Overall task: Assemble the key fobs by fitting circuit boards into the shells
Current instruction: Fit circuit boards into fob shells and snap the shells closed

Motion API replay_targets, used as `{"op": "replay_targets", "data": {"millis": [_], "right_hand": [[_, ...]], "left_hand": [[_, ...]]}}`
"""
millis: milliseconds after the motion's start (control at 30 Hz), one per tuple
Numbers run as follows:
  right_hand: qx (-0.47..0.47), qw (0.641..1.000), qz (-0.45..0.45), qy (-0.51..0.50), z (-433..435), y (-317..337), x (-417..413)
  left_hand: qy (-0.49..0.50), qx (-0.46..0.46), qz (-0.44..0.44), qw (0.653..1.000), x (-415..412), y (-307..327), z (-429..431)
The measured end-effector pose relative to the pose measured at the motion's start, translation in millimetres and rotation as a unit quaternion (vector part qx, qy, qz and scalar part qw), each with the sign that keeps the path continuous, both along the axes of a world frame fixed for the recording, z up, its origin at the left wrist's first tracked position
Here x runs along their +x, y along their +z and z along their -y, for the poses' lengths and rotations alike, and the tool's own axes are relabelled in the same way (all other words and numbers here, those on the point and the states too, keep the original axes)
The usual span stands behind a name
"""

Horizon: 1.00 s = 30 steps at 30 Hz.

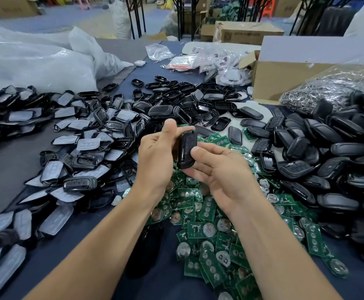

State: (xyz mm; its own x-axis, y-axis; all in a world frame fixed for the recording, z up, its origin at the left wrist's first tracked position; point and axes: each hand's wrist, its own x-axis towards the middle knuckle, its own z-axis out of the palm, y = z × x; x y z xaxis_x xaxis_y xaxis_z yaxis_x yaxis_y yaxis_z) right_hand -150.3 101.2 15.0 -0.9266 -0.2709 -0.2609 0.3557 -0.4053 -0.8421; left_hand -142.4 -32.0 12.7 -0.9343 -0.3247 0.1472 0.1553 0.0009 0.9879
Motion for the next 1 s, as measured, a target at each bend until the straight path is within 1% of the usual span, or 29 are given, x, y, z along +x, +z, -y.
{"op": "replay_targets", "data": {"millis": [67, 100, 133, 167, 200, 233, 267, 300, 333, 400, 433, 500, 533, 567, 633, 733, 800, 933, 1000], "right_hand": [[0.014, 0.999, 0.023, 0.025, -9, 6, -4], [-0.013, 0.999, 0.032, 0.018, -18, 11, -7], [-0.094, 0.995, 0.034, 0.004, -31, 15, -11], [-0.216, 0.976, 0.030, -0.012, -45, 17, -15], [-0.337, 0.941, 0.021, -0.023, -58, 19, -17], [-0.418, 0.908, 0.009, -0.024, -68, 19, -18], [-0.443, 0.896, 0.002, -0.028, -72, 19, -18], [-0.428, 0.903, 0.000, -0.035, -72, 17, -18], [-0.377, 0.925, 0.004, -0.042, -68, 15, -18], [-0.225, 0.973, 0.002, -0.042, -52, 13, -17], [-0.153, 0.988, -0.008, -0.033, -42, 13, -17], [-0.026, 0.999, -0.045, -0.016, -22, 13, -19], [0.041, 0.996, -0.073, -0.010, -12, 13, -21], [0.119, 0.987, -0.107, -0.008, -3, 13, -23], [0.264, 0.950, -0.166, -0.016, 18, 12, -34], [0.408, 0.885, -0.223, -0.032, 43, 13, -62], [0.499, 0.829, -0.253, 0.003, 56, 12, -84], [0.642, 0.695, -0.303, 0.119, 75, 9, -108], [0.675, 0.648, -0.331, 0.123, 81, 8, -110]], "left_hand": [[0.028, 0.005, -0.002, 1.000, 1, 3, 3], [0.049, 0.012, 0.002, 0.999, 1, 4, 5], [0.070, 0.019, 0.009, 0.997, 0, 5, 8], [0.086, 0.024, 0.017, 0.996, -1, 6, 12], [0.097, 0.028, 0.025, 0.995, -2, 7, 15], [0.105, 0.033, 0.029, 0.993, -3, 7, 18], [0.114, 0.038, 0.029, 0.992, -3, 7, 20], [0.124, 0.044, 0.027, 0.991, -4, 7, 22], [0.137, 0.050, 0.021, 0.989, -4, 7, 24], [0.165, 0.072, 0.003, 0.984, -6, 8, 28], [0.180, 0.085, -0.008, 0.980, -6, 8, 30], [0.212, 0.102, -0.031, 0.972, -7, 10, 35], [0.230, 0.104, -0.042, 0.967, -8, 10, 37], [0.250, 0.102, -0.049, 0.962, -8, 10, 39], [0.297, 0.079, -0.050, 0.950, -10, 8, 43], [0.342, 0.061, -0.046, 0.937, -14, 6, 50], [0.348, 0.073, -0.047, 0.934, -16, 4, 54], [0.355, 0.087, -0.026, 0.930, -21, -1, 60], [0.355, 0.101, -0.018, 0.929, -23, -2, 63]]}}
